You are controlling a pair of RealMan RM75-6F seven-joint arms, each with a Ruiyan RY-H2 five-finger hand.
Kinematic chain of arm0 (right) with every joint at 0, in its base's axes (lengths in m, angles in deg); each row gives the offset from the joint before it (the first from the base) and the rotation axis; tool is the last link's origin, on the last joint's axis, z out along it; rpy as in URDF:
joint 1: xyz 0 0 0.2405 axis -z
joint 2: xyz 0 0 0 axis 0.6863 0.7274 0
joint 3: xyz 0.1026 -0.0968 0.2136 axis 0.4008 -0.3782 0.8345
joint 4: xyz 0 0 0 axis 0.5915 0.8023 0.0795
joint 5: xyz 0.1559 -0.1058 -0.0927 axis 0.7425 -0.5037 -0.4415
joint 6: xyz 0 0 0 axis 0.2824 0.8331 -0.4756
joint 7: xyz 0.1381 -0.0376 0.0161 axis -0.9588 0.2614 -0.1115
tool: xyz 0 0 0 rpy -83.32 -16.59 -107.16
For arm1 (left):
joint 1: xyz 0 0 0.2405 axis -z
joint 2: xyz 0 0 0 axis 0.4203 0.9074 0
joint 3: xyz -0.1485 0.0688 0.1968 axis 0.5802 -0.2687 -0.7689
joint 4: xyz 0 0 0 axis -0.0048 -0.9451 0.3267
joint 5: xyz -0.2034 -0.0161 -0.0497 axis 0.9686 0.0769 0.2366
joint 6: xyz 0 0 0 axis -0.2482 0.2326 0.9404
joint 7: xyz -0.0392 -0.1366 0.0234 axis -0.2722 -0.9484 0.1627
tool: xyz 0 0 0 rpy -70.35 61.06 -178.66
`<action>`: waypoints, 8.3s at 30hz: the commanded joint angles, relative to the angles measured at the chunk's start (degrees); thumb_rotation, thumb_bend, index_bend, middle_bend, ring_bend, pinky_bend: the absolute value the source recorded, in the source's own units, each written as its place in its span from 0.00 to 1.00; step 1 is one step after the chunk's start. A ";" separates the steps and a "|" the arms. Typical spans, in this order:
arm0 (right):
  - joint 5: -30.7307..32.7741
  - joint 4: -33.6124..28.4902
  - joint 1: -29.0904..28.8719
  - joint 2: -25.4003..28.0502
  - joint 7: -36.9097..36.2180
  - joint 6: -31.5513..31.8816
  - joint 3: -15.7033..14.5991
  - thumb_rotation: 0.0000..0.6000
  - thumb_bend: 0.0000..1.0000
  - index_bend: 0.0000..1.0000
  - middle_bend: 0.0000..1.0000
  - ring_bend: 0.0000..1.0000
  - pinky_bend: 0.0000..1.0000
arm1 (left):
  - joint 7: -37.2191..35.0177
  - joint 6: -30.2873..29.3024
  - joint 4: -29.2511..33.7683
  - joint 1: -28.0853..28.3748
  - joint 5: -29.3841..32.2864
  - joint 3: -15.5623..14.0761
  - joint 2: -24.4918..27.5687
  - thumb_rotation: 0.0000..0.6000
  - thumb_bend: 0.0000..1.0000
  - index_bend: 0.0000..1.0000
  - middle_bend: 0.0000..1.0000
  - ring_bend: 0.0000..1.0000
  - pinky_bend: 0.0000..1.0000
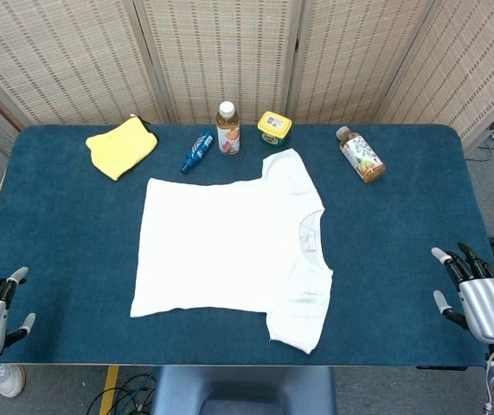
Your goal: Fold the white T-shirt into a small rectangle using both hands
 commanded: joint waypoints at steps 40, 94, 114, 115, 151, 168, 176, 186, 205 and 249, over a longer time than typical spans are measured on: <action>-0.75 0.96 -0.77 -0.31 -0.57 0.84 0.57 1.00 0.39 0.12 0.23 0.11 0.23 | 0.09 17.55 -6.83 15.75 -13.15 -4.38 -8.39 1.00 0.26 0.40 0.72 0.67 0.83; 0.19 0.73 0.26 0.03 -0.19 1.44 0.39 1.00 0.39 0.12 0.23 0.11 0.23 | 2.36 21.95 -17.85 21.05 -4.60 -3.60 -20.88 1.00 0.27 0.49 0.79 0.73 0.86; 0.61 1.06 -0.13 -0.28 -0.28 0.60 0.53 1.00 0.39 0.12 0.23 0.12 0.23 | 1.46 21.83 -18.83 21.97 -4.27 -3.91 -21.47 1.00 0.52 0.52 0.81 0.75 0.86; 0.56 1.10 -0.13 -0.29 -0.34 0.67 0.54 1.00 0.39 0.12 0.23 0.12 0.23 | 1.42 21.73 -18.91 21.98 -4.28 -3.91 -21.55 1.00 0.54 0.53 0.81 0.76 0.86; -11.77 9.48 -13.66 -11.96 -3.36 -19.07 -6.51 1.00 0.29 0.45 0.85 0.92 1.00 | 3.41 18.36 -16.51 21.27 -4.44 -4.13 -21.52 1.00 0.60 0.65 0.87 0.81 0.87; -9.19 16.68 -19.64 -20.72 -3.47 -25.21 -5.88 1.00 0.17 0.54 0.91 0.97 1.00 | 2.68 17.93 -17.54 20.99 -4.10 -3.96 -22.41 1.00 0.60 0.65 0.88 0.81 0.87; -8.11 18.43 -21.07 -22.54 -3.52 -26.03 -5.99 1.00 0.22 0.54 0.91 0.97 1.00 | 2.20 17.68 -18.13 20.81 -3.94 -3.88 -22.58 1.00 0.60 0.64 0.88 0.81 0.87; -7.32 19.39 -22.33 -23.58 -3.06 -26.83 -6.67 1.00 0.22 0.54 0.91 0.97 1.00 | 1.65 17.48 -18.67 20.59 -3.73 -3.81 -22.75 1.00 0.60 0.64 0.88 0.81 0.87; -6.09 21.05 -24.59 -25.77 -3.13 -27.75 -7.01 1.00 0.28 0.54 0.91 0.97 1.00 | 1.45 17.58 -19.35 20.27 -3.31 -3.84 -22.92 1.00 0.60 0.63 0.88 0.81 0.87; -9.08 8.24 -22.62 -16.66 -2.17 -16.80 -8.46 1.00 0.59 0.66 0.94 0.98 1.00 | -12.78 11.41 -11.27 16.34 -4.44 -4.07 -13.96 1.00 0.60 0.63 0.88 0.81 0.87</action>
